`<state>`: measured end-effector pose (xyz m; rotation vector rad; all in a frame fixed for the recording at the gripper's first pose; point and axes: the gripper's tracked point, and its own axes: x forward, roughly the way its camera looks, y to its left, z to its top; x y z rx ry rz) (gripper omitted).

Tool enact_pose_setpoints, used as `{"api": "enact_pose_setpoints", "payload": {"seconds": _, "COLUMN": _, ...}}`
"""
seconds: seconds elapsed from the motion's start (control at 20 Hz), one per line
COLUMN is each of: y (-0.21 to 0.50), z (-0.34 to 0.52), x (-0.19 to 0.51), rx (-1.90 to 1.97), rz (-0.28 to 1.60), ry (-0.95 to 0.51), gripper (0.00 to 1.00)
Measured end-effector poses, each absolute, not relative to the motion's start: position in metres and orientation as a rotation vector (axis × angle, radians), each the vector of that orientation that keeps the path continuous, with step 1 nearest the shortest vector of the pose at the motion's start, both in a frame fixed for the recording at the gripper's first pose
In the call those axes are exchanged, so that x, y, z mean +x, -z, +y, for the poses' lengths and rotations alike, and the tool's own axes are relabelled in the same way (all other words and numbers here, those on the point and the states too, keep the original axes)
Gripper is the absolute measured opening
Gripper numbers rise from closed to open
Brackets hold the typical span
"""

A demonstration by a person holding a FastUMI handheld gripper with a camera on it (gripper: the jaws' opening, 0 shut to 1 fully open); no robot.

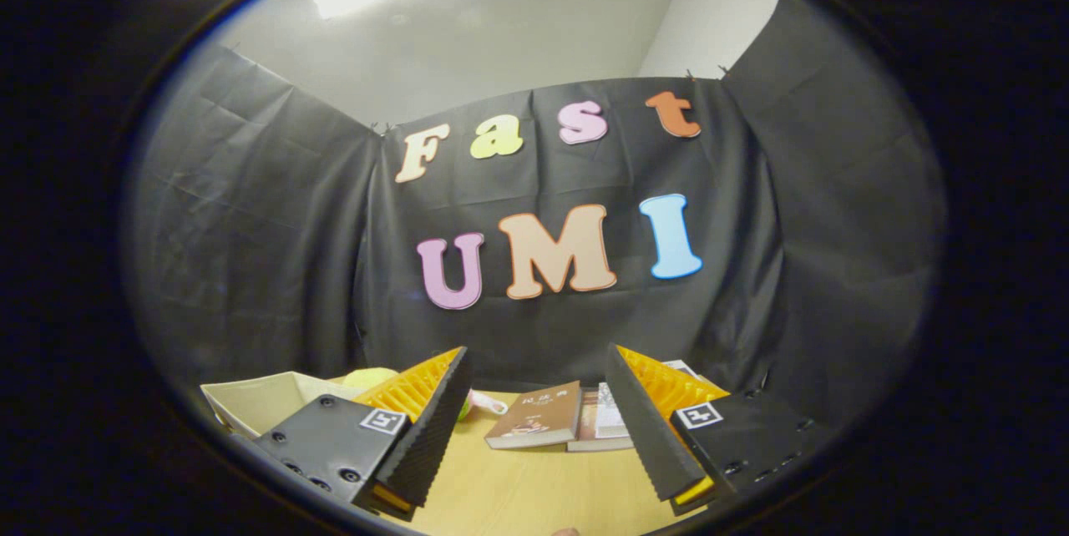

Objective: Open the storage box then place both shoes into the box .Put the left shoe in first, then the right shoe, with the right side of both shoes facing outward in a uniform manner.

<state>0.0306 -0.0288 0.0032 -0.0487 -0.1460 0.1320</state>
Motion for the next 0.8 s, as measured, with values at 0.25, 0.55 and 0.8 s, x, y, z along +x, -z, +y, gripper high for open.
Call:
{"api": "enact_pose_setpoints", "payload": {"seconds": 0.25, "y": -0.014, "z": -0.086, "x": 0.042, "rx": -0.053, "rz": -0.248, "ry": -0.073, "gripper": 1.0}}
{"api": "enact_pose_setpoints", "payload": {"seconds": 0.55, "y": -0.024, "z": -0.159, "x": 0.031, "rx": -0.161, "rz": -0.4, "ry": 0.049, "gripper": 1.0}}
{"api": "enact_pose_setpoints", "payload": {"seconds": 0.8, "y": -0.023, "z": -0.205, "x": 0.028, "rx": -0.132, "rz": -0.446, "ry": 0.082, "gripper": 1.0}}
